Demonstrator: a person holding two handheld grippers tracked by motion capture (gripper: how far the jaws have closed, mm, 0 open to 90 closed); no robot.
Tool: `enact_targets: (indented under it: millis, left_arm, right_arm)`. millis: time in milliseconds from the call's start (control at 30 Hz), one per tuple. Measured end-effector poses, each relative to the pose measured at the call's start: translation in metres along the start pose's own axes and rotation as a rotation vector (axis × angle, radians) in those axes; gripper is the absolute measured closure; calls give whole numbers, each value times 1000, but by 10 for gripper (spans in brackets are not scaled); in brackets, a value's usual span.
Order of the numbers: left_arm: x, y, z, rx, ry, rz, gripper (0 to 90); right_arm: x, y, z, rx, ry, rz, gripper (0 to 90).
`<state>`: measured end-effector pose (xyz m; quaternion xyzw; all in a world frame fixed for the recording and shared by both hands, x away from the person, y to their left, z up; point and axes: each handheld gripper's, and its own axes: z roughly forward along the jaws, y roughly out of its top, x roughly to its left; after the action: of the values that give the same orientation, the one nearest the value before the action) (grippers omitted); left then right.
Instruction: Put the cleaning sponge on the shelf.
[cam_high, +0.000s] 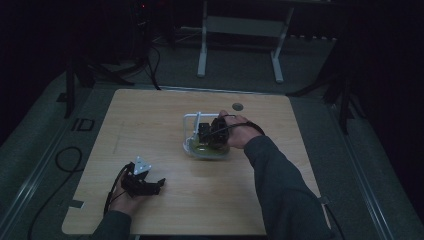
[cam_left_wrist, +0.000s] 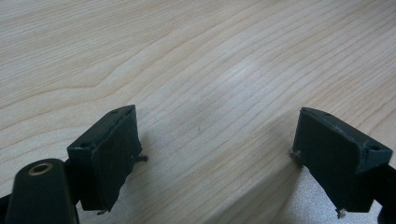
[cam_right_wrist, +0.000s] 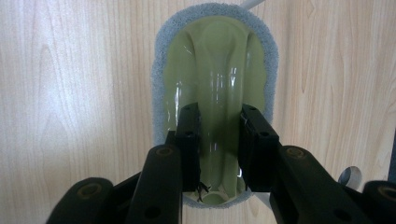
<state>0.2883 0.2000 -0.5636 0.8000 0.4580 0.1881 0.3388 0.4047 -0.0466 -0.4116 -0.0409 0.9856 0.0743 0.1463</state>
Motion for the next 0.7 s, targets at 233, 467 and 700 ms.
enact_targets:
  millis: [233, 467, 700]
  left_arm:
    - [0, 0, 0, -1, 1, 0, 147]
    - [0, 0, 0, -1, 1, 0, 147]
    - [0, 0, 0, -1, 1, 0, 147]
  right_arm:
    - [0, 2, 5, 13, -9, -7, 718]
    - [-1, 4, 9, 24, -35, -18, 718]
    - [0, 6, 16, 46, -66, -31, 717]
